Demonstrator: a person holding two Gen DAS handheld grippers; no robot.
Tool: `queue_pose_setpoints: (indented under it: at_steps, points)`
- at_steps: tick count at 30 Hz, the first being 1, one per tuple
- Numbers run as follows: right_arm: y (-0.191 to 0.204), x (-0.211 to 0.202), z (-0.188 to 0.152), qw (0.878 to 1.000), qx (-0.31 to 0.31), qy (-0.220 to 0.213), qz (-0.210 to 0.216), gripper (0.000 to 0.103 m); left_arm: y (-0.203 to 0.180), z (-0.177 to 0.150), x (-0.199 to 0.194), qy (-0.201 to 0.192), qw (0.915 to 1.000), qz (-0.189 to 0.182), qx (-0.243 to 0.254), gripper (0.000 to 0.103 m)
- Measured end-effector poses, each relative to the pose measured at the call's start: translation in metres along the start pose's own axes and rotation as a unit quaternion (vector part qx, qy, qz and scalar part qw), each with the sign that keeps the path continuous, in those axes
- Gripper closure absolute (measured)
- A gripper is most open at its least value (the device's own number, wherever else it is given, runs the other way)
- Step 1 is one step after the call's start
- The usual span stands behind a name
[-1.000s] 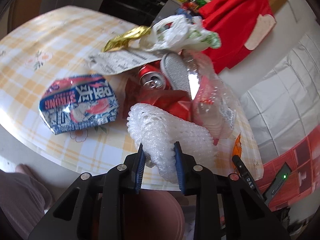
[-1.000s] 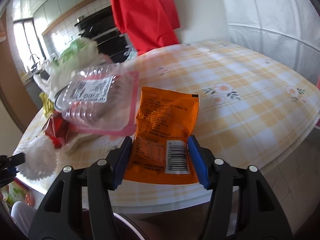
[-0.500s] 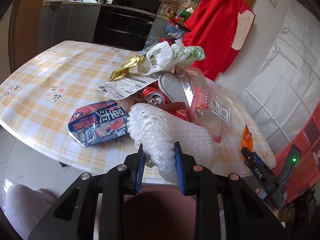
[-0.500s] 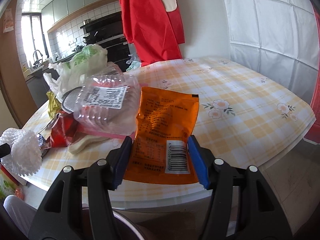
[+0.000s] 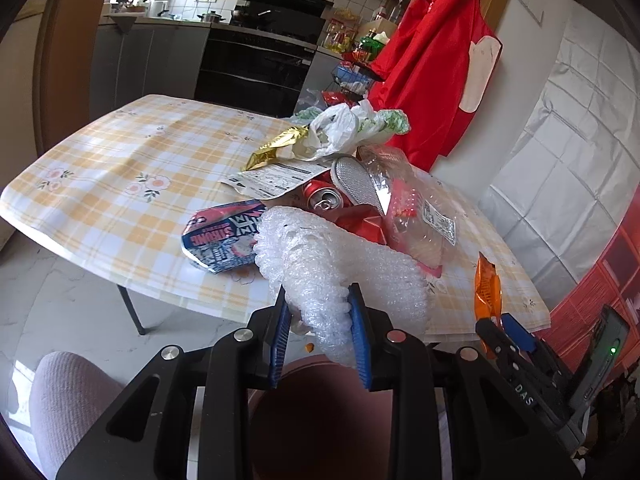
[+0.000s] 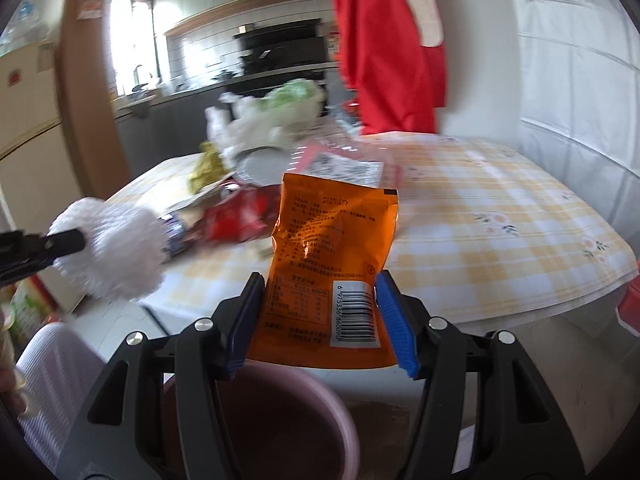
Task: Collect trash
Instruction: 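Lower the foam netting and orange packet into the pink bin and release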
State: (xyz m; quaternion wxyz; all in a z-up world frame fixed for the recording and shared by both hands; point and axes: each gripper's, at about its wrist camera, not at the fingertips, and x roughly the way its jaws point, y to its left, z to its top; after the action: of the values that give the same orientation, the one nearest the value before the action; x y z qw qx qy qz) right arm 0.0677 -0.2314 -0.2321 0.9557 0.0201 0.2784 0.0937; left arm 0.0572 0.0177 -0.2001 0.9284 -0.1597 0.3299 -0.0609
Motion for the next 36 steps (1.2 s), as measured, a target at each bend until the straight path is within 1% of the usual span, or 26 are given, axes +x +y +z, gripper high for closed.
queue_pose_setpoints:
  at_steps: [4, 8, 11, 14, 15, 17, 18, 19, 21, 22, 25, 27, 30, 31, 34, 35, 36]
  points:
    - [0.019, -0.016, -0.005, 1.0, -0.02, -0.004, 0.019, 0.045, 0.005, -0.006, -0.019, -0.012, 0.9999, -0.001, -0.011, 0.075]
    - [0.03, -0.033, -0.006, 0.999, -0.032, -0.015, 0.026, 0.045, 0.002, -0.012, -0.033, -0.02, 0.9998, -0.006, -0.001, 0.074]
    - [0.032, -0.04, -0.005, 0.999, -0.035, -0.022, 0.024, 0.045, -0.003, -0.015, -0.032, -0.006, 0.9998, -0.017, 0.011, 0.073]
    - [0.028, -0.038, -0.002, 0.999, -0.03, -0.021, 0.021, 0.045, -0.006, -0.017, -0.024, 0.009, 0.9992, -0.034, 0.018, 0.07]
    - [0.027, -0.037, -0.003, 0.999, -0.028, -0.017, 0.022, 0.045, -0.008, -0.018, -0.02, 0.016, 0.9987, -0.044, 0.02, 0.066]
    - [0.025, -0.034, -0.005, 0.999, -0.026, -0.011, 0.022, 0.045, -0.011, -0.022, -0.011, 0.038, 0.9968, -0.067, 0.021, 0.049]
    - [0.024, -0.033, -0.005, 0.999, -0.025, -0.008, 0.023, 0.045, -0.011, -0.024, -0.008, 0.043, 0.9966, -0.067, 0.02, 0.032]
    - [0.023, -0.033, -0.006, 0.999, -0.024, -0.008, 0.023, 0.045, -0.01, -0.025, -0.007, 0.044, 0.9968, -0.064, 0.018, 0.027]
    - [0.022, -0.034, -0.006, 0.999, -0.022, -0.008, 0.024, 0.045, -0.006, -0.025, -0.007, 0.037, 0.9977, -0.055, 0.009, 0.025]
    - [0.022, -0.035, -0.006, 0.999, -0.021, -0.009, 0.024, 0.045, -0.002, -0.024, -0.009, 0.03, 0.9984, -0.047, 0.003, 0.019]
    - [0.022, -0.035, -0.007, 0.999, -0.022, -0.01, 0.026, 0.044, 0.005, -0.023, -0.017, -0.002, 0.9999, -0.011, 0.001, 0.007]
    - [0.024, -0.035, -0.006, 0.999, -0.026, -0.011, 0.029, 0.043, 0.007, -0.022, -0.024, -0.025, 0.9994, 0.022, 0.013, 0.006]
    - [0.029, -0.035, -0.006, 0.999, -0.036, -0.011, 0.035, 0.042, 0.007, -0.022, -0.03, -0.041, 0.9974, 0.048, 0.035, 0.006]
    - [0.03, -0.035, -0.006, 0.998, -0.039, -0.011, 0.037, 0.042, 0.006, -0.022, -0.031, -0.045, 0.9965, 0.054, 0.044, 0.006]
    - [0.036, -0.036, -0.007, 0.997, -0.054, -0.012, 0.046, 0.037, 0.002, -0.022, -0.033, -0.05, 0.9956, 0.057, 0.055, 0.006]
    - [0.038, -0.036, -0.008, 0.997, -0.058, -0.011, 0.05, 0.033, 0.002, -0.022, -0.034, -0.05, 0.9954, 0.058, 0.057, 0.006]
    - [0.04, -0.036, -0.008, 0.997, -0.063, -0.01, 0.053, 0.031, 0.002, -0.022, -0.034, -0.051, 0.9952, 0.061, 0.058, 0.006]
